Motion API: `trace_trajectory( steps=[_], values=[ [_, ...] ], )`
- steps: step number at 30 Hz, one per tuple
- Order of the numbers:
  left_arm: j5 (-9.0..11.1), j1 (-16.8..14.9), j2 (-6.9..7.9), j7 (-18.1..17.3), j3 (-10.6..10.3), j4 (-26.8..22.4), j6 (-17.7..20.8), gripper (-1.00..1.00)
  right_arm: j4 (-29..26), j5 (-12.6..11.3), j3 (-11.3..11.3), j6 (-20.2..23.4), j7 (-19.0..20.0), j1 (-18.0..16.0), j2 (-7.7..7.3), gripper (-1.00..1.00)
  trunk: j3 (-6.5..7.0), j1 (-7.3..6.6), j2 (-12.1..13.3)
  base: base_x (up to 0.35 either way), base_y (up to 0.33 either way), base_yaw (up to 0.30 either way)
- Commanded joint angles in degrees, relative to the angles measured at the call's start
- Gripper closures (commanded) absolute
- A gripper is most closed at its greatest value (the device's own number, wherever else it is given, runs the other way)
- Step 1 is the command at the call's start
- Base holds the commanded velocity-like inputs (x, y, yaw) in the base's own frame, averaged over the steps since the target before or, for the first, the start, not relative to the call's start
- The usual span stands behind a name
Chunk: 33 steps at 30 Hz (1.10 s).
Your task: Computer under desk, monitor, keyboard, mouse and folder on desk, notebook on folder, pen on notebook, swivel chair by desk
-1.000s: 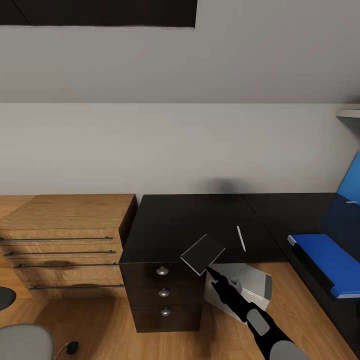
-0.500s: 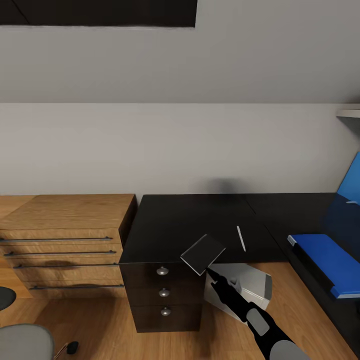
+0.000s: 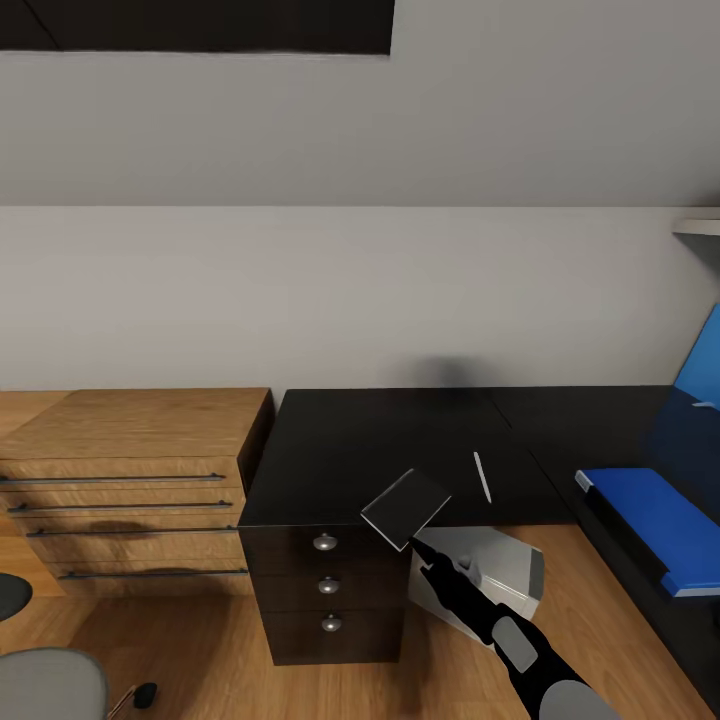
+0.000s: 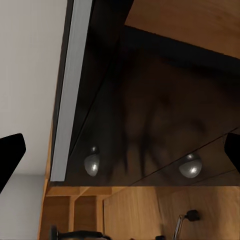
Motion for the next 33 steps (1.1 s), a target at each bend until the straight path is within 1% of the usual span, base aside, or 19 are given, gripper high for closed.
trace_trajectory(
  steps=[1, 6, 9, 15, 21, 27, 33],
  values=[
    [0.45, 0.03, -0.02, -0.14, -0.01, -0.10, -0.03, -1.00, -0.01, -0.39, -0.17, 0.53, 0.06, -0.03, 0.03, -1.00, -0.04, 0.00, -0.02, 0.000, 0.000, 0.000],
    [0.45, 0.03, -0.03, -0.16, -0.01, -0.10, -0.03, -1.00, -0.05, -0.33, -0.04, 0.51, 0.06, -0.03, 0.03, -1.00, -0.04, 0.00, -0.02, 0.000, 0.000, 0.000],
    [0.43, 0.03, -0.03, -0.15, -0.01, -0.10, -0.03, -1.00, -0.07, -0.32, 0.52, 0.49, 0.12, -0.03, 0.03, -1.00, -0.04, 0.00, -0.02, 0.000, 0.000, 0.000],
    [0.39, 0.03, -0.03, -0.15, -0.01, -0.10, -0.03, -1.00, -0.25, -0.31, 3.02, 0.47, 0.32, -0.03, 0.03, -1.00, -0.04, 0.00, -0.02, 0.000, 0.000, 0.000],
    [0.37, 0.03, -0.03, -0.15, -0.01, -0.10, -0.03, -1.00, -1.76, -0.36, 5.30, 0.41, 0.47, -0.03, 0.03, -1.00, -0.04, 0.00, -0.02, 0.000, 0.000, 0.000],
    [0.36, 0.03, -0.03, -0.18, -0.01, -0.10, -0.03, -1.00, -2.38, -0.39, 5.98, 0.38, 0.63, -0.03, 0.03, -1.00, -0.04, 0.00, -0.02, 0.000, 0.000, 0.000],
    [0.36, 0.03, -0.03, -0.16, -0.07, -0.10, -0.03, -1.00, -2.51, -0.39, 6.11, 0.38, 0.73, -0.03, 0.03, -1.00, -0.04, 0.00, -0.02, 0.000, 0.000, 0.000]
  ],
)
